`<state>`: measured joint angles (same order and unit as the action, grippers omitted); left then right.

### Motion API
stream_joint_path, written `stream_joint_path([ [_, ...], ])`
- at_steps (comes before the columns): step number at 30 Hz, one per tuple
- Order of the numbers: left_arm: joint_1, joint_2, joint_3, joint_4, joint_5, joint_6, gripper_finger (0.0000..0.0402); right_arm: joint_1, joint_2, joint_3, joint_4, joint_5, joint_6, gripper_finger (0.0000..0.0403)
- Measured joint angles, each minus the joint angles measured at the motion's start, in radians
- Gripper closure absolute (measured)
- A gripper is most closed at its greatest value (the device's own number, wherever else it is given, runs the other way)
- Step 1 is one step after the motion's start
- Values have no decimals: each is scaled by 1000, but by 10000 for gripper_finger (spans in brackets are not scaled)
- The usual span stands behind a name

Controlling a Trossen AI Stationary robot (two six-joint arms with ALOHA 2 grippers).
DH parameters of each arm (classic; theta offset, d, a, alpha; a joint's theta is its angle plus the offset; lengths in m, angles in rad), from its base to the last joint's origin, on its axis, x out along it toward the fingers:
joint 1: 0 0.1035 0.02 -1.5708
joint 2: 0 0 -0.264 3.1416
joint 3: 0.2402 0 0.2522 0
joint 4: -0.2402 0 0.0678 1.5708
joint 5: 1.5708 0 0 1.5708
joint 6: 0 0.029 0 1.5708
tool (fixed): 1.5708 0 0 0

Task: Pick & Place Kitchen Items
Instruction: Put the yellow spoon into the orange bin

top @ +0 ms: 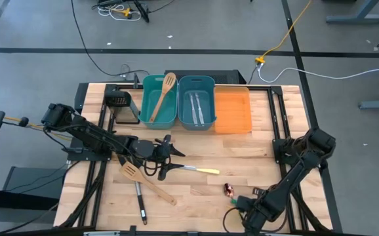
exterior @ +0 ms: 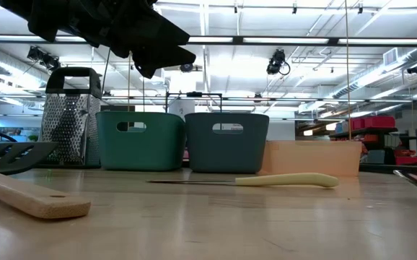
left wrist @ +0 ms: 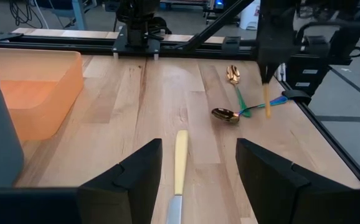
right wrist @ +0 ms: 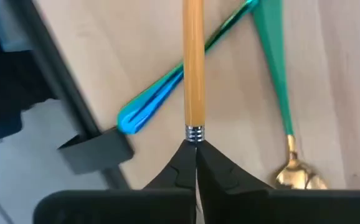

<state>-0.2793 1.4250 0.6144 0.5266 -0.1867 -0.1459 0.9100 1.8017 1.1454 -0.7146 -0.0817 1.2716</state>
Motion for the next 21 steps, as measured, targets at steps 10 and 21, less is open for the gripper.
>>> stream_joint_path([
  [10,0,0,0,0,0,0,191,-8,-110,3,-42,94,4,399],
  [21,0,0,0,0,0,1,191,-110,-180,3,-211,161,-40,399],
])
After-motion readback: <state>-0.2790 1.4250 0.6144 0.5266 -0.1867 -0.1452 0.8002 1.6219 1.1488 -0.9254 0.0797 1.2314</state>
